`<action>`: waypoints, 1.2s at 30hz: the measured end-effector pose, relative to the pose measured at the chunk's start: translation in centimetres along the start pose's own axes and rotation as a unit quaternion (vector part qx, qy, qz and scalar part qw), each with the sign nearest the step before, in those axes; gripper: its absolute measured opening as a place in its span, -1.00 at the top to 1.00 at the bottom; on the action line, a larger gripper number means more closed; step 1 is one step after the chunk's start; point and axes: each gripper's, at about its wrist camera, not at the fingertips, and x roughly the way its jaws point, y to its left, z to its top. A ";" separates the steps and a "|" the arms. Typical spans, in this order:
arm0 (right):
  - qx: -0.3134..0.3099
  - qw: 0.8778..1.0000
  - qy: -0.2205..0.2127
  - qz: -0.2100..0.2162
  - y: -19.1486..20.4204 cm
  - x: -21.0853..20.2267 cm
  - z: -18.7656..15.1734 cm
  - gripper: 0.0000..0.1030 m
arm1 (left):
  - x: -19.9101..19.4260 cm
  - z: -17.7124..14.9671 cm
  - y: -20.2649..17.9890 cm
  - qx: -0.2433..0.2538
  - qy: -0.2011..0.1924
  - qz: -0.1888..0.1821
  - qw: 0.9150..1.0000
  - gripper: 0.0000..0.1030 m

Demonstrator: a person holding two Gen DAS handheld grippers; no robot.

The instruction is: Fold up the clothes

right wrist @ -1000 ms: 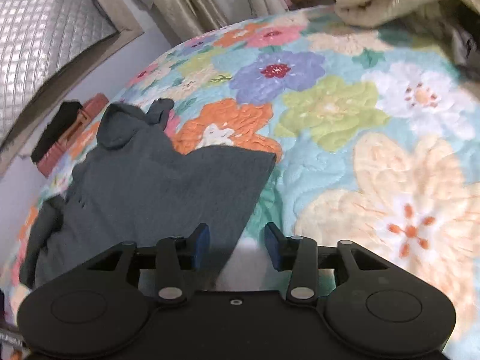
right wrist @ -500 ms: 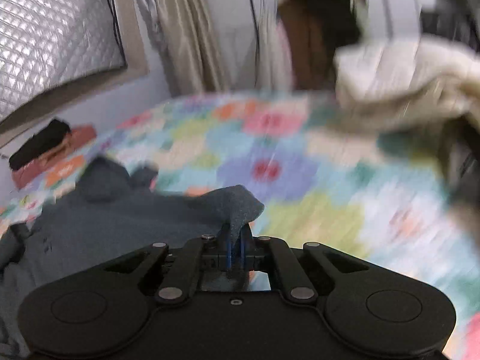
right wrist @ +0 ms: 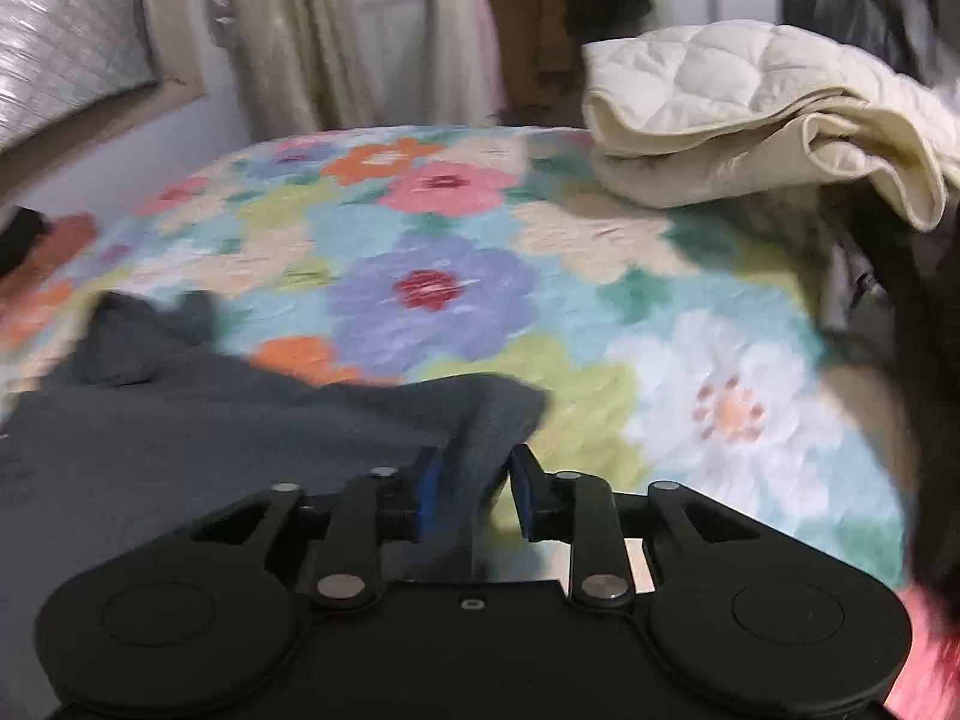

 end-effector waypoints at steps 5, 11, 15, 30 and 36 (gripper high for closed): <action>0.001 0.993 0.035 0.109 3.3 -5.7 -4.1 -0.02 | 0.4 -1.1 -0.5 0.004 0.009 -0.041 0.999 0.80; 0.008 0.976 0.088 0.199 6.7 -9.4 -9.1 -0.02 | -0.3 -2.8 -1.3 0.002 0.002 -0.052 0.999 0.80; -0.023 0.971 0.117 0.206 8.7 -9.7 -11.2 -0.02 | 0.8 -3.0 -0.7 -0.013 0.030 -0.027 0.999 0.80; -0.149 0.947 0.103 0.266 14.5 -11.8 -12.1 -0.02 | -10.3 -0.4 -2.7 0.127 -0.053 0.135 0.981 0.67; -0.213 0.934 0.111 0.266 16.4 -12.0 -14.2 -0.09 | -12.9 -0.7 0.1 0.225 -0.114 0.281 0.926 -0.07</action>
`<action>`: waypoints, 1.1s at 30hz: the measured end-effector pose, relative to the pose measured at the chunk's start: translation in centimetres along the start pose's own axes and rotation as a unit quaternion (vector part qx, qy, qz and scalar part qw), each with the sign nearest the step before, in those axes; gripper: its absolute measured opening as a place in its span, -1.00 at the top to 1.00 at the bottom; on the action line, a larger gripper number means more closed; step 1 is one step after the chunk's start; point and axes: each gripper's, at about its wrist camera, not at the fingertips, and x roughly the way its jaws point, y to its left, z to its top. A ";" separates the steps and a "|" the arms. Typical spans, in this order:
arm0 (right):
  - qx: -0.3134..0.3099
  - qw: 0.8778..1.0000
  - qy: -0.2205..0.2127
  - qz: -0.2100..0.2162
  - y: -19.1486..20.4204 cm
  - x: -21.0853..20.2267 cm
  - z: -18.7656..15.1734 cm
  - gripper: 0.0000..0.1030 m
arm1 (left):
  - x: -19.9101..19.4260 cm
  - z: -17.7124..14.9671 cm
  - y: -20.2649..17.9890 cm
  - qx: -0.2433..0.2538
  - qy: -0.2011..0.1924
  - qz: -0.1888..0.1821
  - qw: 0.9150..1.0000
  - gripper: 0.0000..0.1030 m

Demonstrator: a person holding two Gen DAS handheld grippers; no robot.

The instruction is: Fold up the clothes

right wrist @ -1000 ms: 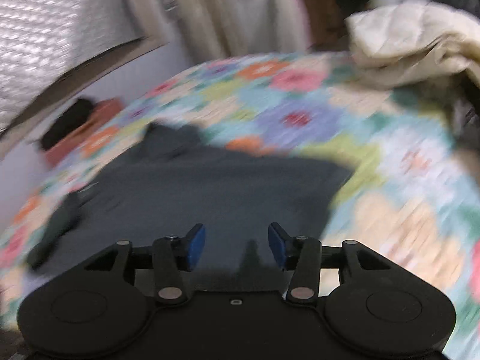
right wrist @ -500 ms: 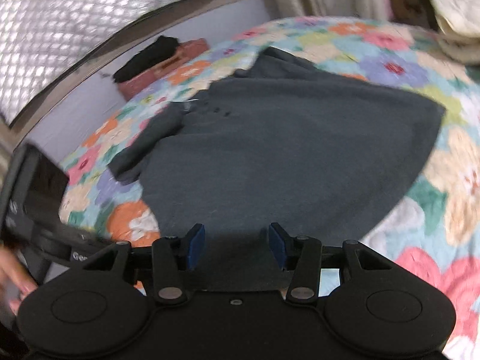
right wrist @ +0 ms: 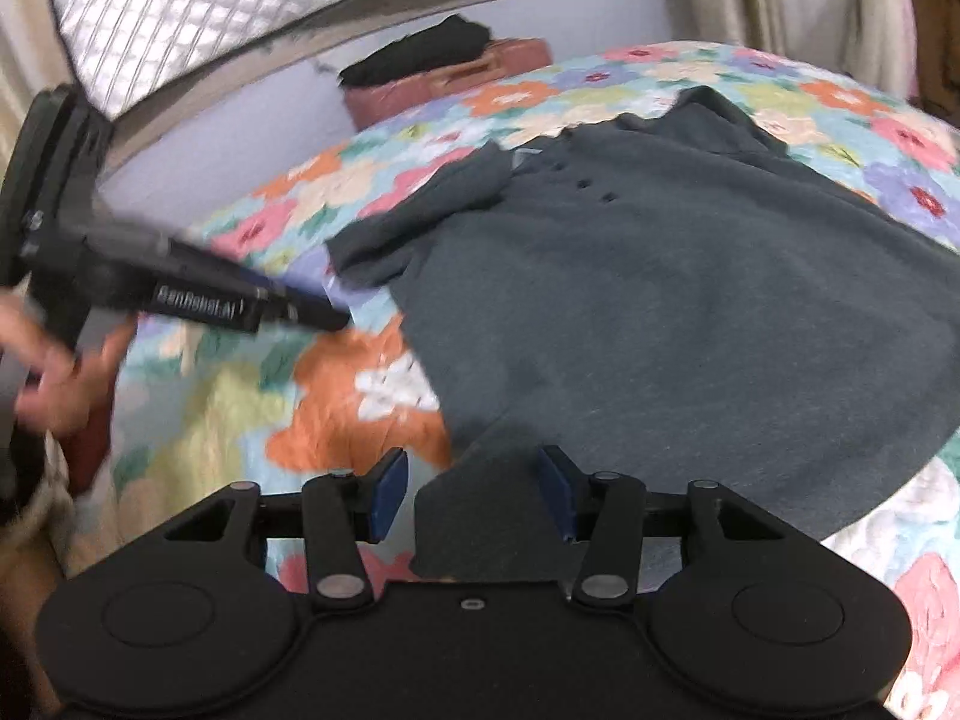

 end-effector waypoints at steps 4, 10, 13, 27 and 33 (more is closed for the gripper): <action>-0.071 0.997 0.023 -0.029 1.2 1.4 -0.3 -0.18 | 0.6 -0.5 2.8 0.024 -0.025 0.028 0.999 -0.12; -0.151 0.986 0.054 -0.042 1.0 3.1 -0.1 -0.27 | 4.4 -0.4 5.1 0.101 -0.061 0.053 0.992 -0.13; -0.155 0.987 0.030 -0.043 0.9 2.5 -0.1 -0.23 | 5.3 -0.7 5.0 0.144 -0.074 0.019 0.987 -0.13; -0.102 0.993 -0.023 -0.057 -1.4 0.8 0.5 0.72 | 7.7 1.1 3.5 0.134 -0.040 -0.028 0.990 0.61; -0.125 0.985 -0.071 -0.091 -1.7 -1.1 1.4 0.71 | 1.3 3.6 6.7 -0.017 -0.124 -0.139 0.982 0.77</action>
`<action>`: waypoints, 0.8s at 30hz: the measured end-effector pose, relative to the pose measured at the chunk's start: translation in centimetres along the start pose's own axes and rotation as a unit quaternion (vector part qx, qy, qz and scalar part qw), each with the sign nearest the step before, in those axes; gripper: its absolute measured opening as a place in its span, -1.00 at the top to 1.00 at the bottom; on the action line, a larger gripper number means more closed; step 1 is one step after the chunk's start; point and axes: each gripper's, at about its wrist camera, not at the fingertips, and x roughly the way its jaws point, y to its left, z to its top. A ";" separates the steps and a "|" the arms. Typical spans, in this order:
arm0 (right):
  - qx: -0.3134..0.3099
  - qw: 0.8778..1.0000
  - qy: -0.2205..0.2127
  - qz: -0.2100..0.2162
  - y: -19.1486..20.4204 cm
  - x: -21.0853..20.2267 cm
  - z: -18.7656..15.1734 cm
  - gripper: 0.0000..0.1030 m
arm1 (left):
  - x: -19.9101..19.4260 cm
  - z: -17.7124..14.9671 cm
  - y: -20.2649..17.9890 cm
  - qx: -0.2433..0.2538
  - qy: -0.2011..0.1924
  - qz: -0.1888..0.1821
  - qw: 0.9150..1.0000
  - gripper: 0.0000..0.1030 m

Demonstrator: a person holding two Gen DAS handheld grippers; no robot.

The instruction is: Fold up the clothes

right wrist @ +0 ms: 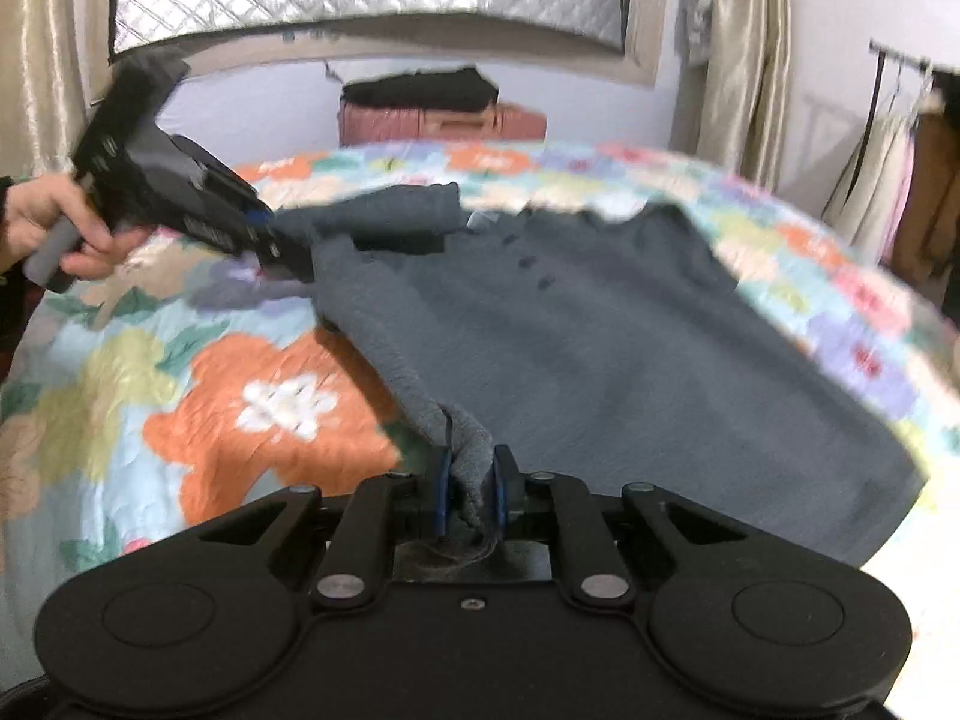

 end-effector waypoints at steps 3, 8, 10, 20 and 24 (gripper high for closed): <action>0.006 1.000 -0.002 -0.009 -0.8 -0.2 0.4 0.71 | -1.2 1.3 1.1 -0.097 -0.036 -0.054 0.993 0.77; 0.057 0.997 0.024 -0.035 -2.4 1.1 -0.3 0.71 | 2.8 -1.3 3.9 -0.204 -0.020 -0.016 0.979 0.70; 0.082 0.995 0.031 -0.051 -3.2 1.6 -0.6 0.71 | 4.4 -3.1 5.1 -0.240 -0.004 -0.019 0.971 0.70; 0.167 0.981 0.054 -0.082 -6.1 3.1 -1.9 0.71 | 7.7 -6.2 6.7 -0.293 0.056 -0.073 0.952 -0.41; 0.191 0.977 0.057 -0.073 -6.4 3.3 -2.5 0.71 | 7.4 -6.6 5.2 -0.232 0.042 -0.062 0.970 -0.43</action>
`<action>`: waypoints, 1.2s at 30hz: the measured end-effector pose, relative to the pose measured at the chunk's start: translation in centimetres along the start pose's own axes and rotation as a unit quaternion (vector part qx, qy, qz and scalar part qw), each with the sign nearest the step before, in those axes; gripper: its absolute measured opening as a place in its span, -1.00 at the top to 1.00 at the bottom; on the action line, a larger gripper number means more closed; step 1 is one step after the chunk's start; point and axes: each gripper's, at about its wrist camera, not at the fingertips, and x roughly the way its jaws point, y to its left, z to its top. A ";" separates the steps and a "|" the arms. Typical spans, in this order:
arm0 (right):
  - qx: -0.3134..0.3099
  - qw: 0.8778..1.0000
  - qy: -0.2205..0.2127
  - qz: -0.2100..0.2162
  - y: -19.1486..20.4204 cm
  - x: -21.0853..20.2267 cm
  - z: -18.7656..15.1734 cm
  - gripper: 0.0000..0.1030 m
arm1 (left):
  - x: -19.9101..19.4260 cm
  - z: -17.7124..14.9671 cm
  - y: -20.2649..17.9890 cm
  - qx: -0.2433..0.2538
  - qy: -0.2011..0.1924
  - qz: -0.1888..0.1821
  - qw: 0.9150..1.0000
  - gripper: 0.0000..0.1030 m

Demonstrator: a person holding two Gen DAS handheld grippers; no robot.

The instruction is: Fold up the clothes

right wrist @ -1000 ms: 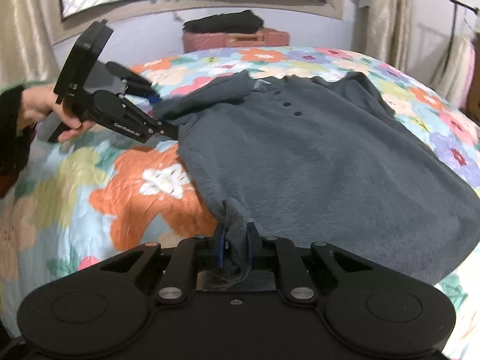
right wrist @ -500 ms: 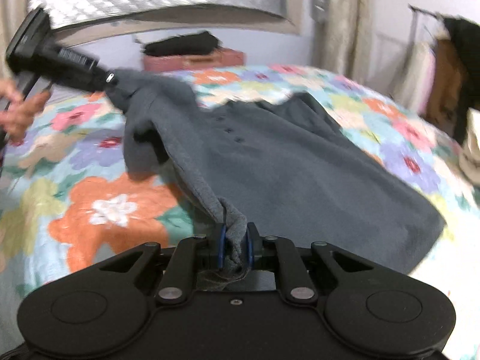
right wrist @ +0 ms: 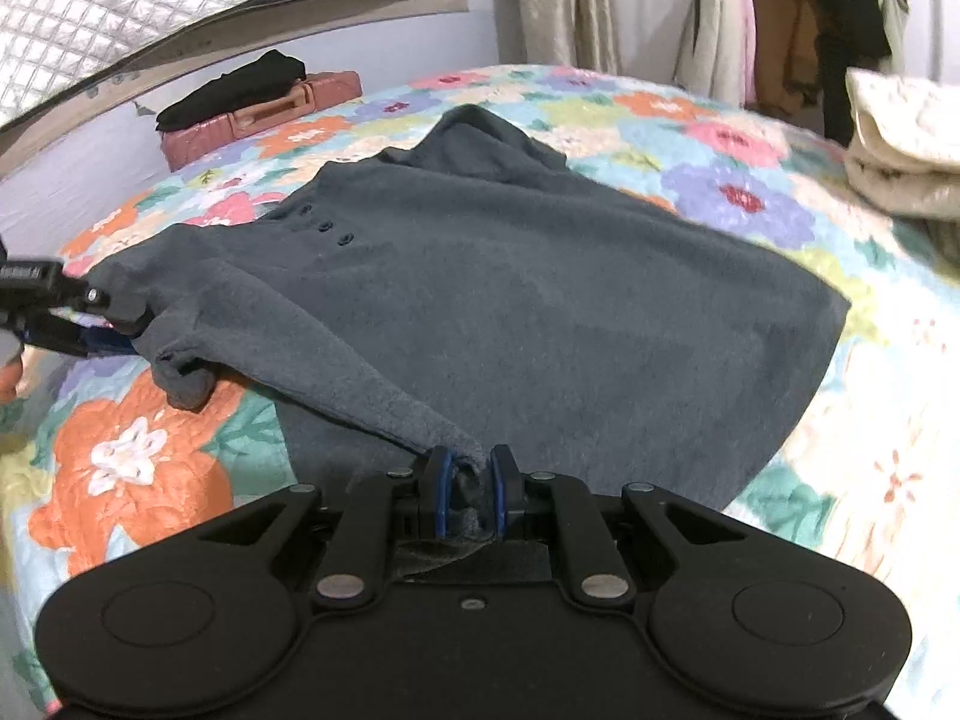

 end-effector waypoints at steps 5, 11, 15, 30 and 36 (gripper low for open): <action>0.037 0.999 0.001 0.021 -0.8 0.3 -0.4 0.51 | 0.8 -0.6 -2.6 0.063 -0.015 0.069 0.996 0.26; -0.014 0.997 0.001 0.074 1.8 -1.8 -0.1 0.84 | -4.1 0.4 -5.1 0.088 -0.018 0.003 0.996 0.83; -0.058 0.988 -0.038 0.136 4.3 -6.5 0.9 0.84 | -10.6 2.3 -4.0 0.018 -0.072 -0.019 0.997 0.83; -0.088 0.990 0.021 0.108 6.8 -5.3 -3.5 0.85 | -8.7 -2.4 0.2 -0.049 0.022 0.135 0.989 0.84; -0.056 0.987 0.029 0.150 7.5 -6.5 -3.1 0.85 | -13.0 -1.7 -0.4 -0.021 -0.078 0.252 0.964 0.85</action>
